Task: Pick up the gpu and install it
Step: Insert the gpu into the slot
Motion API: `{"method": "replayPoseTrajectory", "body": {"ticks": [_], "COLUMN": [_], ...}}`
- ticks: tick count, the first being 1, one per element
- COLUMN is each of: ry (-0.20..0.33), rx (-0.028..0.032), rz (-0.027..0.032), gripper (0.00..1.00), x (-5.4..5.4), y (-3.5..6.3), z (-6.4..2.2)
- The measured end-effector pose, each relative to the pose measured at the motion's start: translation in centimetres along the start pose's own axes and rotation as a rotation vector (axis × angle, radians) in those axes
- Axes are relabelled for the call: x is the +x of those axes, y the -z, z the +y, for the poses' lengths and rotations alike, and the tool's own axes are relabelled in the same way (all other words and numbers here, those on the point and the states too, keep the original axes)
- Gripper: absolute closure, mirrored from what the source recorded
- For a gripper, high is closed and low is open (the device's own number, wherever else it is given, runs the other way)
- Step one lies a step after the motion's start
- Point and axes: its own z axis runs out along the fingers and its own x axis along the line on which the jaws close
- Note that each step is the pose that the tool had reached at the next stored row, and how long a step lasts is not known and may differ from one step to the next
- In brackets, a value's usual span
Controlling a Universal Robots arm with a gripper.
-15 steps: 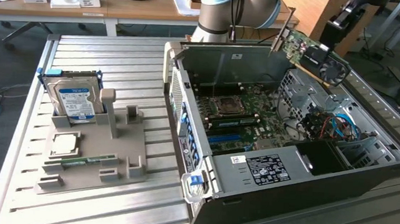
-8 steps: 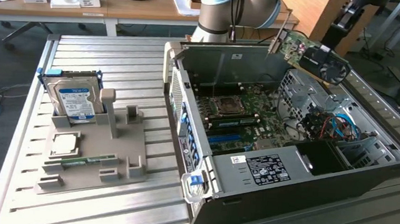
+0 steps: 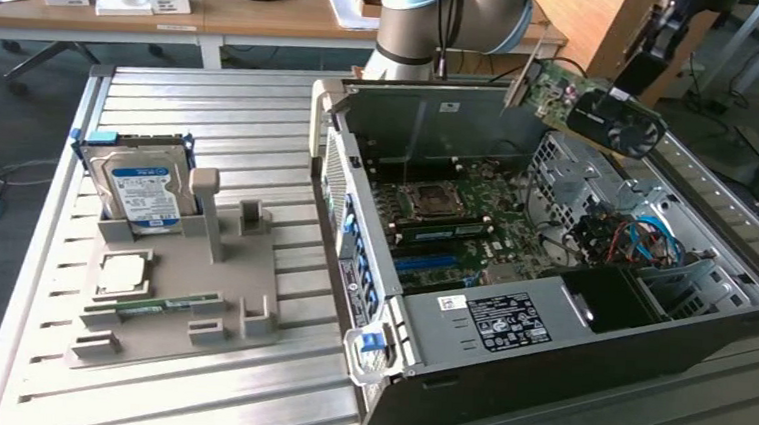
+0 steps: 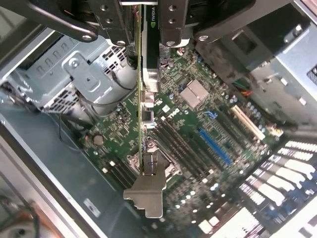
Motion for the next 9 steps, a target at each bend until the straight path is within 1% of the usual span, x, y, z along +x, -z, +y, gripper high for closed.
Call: {"method": "replayPoseTrajectory", "body": {"ticks": [9], "ry": [0.164], "rx": [-0.0031], "rz": [0.0084], "gripper": [0.73], "x": [0.0], "y": [-0.05], "z": [0.0]}}
